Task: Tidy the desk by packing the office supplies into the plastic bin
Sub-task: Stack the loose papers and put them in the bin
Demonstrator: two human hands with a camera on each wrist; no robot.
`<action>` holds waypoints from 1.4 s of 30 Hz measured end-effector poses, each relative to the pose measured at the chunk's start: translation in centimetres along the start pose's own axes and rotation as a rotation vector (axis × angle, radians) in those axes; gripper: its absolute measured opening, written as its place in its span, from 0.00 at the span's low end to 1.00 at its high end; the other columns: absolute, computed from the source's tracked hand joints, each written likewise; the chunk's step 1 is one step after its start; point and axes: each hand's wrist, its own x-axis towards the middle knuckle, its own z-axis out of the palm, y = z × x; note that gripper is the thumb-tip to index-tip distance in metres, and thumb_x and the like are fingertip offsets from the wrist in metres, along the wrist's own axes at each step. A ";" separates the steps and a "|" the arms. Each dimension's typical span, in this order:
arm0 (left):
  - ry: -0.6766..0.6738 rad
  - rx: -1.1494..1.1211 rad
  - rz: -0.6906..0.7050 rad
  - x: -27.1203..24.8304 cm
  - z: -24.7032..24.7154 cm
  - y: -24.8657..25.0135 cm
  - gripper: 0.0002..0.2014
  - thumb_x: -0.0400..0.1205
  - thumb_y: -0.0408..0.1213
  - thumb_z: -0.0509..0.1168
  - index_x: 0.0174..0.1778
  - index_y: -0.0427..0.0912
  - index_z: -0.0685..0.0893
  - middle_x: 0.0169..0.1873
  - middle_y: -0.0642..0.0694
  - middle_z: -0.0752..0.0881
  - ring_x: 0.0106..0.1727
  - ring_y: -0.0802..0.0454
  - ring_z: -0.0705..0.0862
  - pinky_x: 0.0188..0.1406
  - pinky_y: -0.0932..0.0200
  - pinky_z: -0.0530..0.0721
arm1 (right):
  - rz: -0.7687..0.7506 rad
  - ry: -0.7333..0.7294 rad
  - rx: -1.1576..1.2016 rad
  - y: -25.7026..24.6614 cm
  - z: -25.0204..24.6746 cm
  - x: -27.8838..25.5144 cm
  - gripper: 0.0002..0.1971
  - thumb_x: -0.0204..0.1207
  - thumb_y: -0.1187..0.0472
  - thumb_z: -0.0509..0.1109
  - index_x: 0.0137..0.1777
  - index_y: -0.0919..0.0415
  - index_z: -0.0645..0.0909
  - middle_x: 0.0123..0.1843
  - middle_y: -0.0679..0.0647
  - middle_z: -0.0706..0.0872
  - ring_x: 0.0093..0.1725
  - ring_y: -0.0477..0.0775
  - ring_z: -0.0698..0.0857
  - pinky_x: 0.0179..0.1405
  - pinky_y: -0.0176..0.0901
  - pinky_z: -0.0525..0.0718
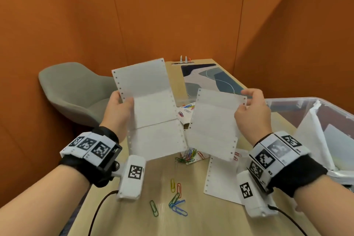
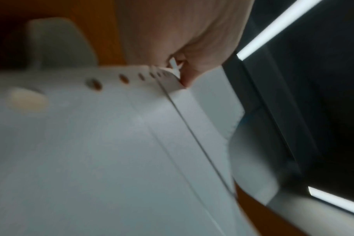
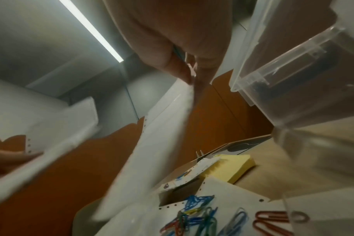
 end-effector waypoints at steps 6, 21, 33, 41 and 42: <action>-0.170 -0.092 -0.094 -1.7 3.0 -0.3 0.14 0.87 0.34 0.55 0.68 0.41 0.74 0.59 0.48 0.84 0.52 0.51 0.85 0.42 0.58 0.82 | 0.002 -0.301 0.049 0.0 1.0 -1.5 0.21 0.78 0.76 0.57 0.41 0.50 0.84 0.40 0.54 0.84 0.29 0.54 0.78 0.24 0.42 0.80; -0.160 -0.170 -0.245 -2.1 3.6 -0.5 0.08 0.82 0.36 0.57 0.44 0.41 0.81 0.41 0.44 0.83 0.43 0.44 0.81 0.45 0.55 0.78 | 0.204 -0.372 0.367 0.5 -0.1 -1.6 0.37 0.70 0.80 0.68 0.72 0.45 0.69 0.53 0.48 0.81 0.45 0.46 0.84 0.48 0.56 0.88; -0.104 -0.024 -0.165 -1.9 3.8 -1.7 0.27 0.72 0.31 0.73 0.67 0.39 0.74 0.61 0.43 0.84 0.59 0.41 0.84 0.60 0.37 0.81 | 0.208 -0.526 -0.102 1.4 1.3 -1.2 0.14 0.82 0.55 0.60 0.63 0.62 0.75 0.54 0.54 0.83 0.49 0.52 0.83 0.57 0.48 0.81; 0.041 -0.088 -0.206 -0.7 0.2 -1.8 0.16 0.78 0.23 0.66 0.62 0.33 0.77 0.57 0.38 0.84 0.46 0.43 0.85 0.37 0.57 0.82 | 0.008 -1.051 -0.878 2.2 1.5 -3.8 0.32 0.61 0.54 0.82 0.65 0.58 0.77 0.62 0.52 0.79 0.52 0.51 0.80 0.41 0.36 0.78; 0.046 -0.097 -0.221 -0.7 -0.1 -2.0 0.16 0.78 0.23 0.66 0.62 0.34 0.77 0.56 0.38 0.84 0.44 0.45 0.84 0.37 0.57 0.81 | -0.023 -1.057 -0.922 2.2 1.8 -4.0 0.36 0.59 0.52 0.83 0.67 0.58 0.74 0.64 0.52 0.77 0.58 0.53 0.79 0.48 0.39 0.79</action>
